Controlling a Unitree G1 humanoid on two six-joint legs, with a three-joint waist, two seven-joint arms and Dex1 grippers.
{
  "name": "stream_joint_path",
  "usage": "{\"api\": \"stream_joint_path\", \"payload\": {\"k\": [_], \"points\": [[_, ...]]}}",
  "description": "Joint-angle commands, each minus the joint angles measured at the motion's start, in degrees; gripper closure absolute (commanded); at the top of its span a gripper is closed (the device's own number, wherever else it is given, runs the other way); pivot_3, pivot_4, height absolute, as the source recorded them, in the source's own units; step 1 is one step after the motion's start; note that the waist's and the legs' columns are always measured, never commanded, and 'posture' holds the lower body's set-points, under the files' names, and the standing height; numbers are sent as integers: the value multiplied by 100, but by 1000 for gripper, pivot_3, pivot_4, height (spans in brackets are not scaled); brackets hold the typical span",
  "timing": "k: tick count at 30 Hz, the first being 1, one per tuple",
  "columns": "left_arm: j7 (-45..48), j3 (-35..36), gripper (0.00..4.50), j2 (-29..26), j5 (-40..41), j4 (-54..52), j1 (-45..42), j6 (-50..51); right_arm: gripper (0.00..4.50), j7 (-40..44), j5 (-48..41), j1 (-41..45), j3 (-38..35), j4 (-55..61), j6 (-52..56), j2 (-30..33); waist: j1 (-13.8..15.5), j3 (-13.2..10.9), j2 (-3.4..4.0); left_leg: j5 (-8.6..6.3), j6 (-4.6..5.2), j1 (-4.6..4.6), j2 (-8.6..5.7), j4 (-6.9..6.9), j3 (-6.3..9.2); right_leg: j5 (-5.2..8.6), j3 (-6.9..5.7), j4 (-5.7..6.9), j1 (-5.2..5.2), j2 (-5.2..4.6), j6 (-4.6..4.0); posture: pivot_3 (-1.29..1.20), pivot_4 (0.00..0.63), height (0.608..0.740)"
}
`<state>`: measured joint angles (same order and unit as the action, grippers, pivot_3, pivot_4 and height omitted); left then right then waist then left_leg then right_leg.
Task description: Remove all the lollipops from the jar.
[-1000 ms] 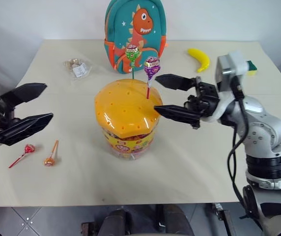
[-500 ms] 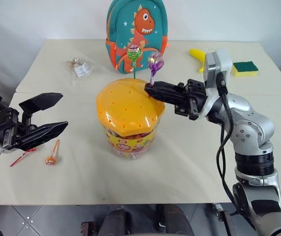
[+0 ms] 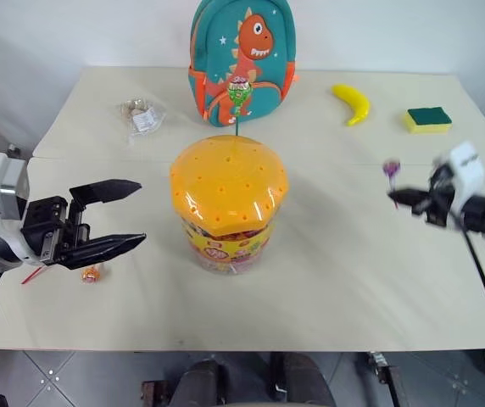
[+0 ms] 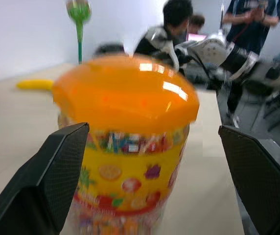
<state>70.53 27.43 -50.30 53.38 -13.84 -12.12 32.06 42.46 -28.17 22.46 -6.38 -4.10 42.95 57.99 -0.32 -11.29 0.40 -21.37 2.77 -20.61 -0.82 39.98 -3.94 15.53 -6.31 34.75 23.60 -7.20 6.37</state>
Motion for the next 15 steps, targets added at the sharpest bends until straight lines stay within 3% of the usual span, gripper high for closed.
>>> {"api": "stream_joint_path", "payload": {"k": [1, 6, 11, 15], "points": [[136, 18, 0, -51, -33, -42, -41, -164, 4449, 60, 378, -506, -114, -5, -524, -20, -3, -2, 4, 2, -3, 2, 4, 0, -7, -1, 0, 1, 0, 7, 1, 0, 150, 740], [93, 82, 0, -19, 48, -73, -119, -187, 4449, 120, 587, -1039, -133, -58, -396, 16, 27, -1, 5, 3, -8, 9, 13, 3, -6, -1, 7, 2, -5, 19, 2, 0, 150, 740], [77, 119, 0, -95, 55, 15, -215, -144, 3162, 215, 639, -1163, -389, -49, -536, 6, 89, 3, -2, 3, -8, 9, 13, 6, 16, -1, 2, -12, -20, 13, 2, 0, 150, 740], [-133, 271, 0, -10, 192, 151, -358, -86, 1882, 1285, 251, -1073, -871, -125, -1350, 116, 93, 1, 1, 3, -8, 8, 12, 6, 15, -2, 3, -10, -19, 15, 2, 0, 150, 740]]}}
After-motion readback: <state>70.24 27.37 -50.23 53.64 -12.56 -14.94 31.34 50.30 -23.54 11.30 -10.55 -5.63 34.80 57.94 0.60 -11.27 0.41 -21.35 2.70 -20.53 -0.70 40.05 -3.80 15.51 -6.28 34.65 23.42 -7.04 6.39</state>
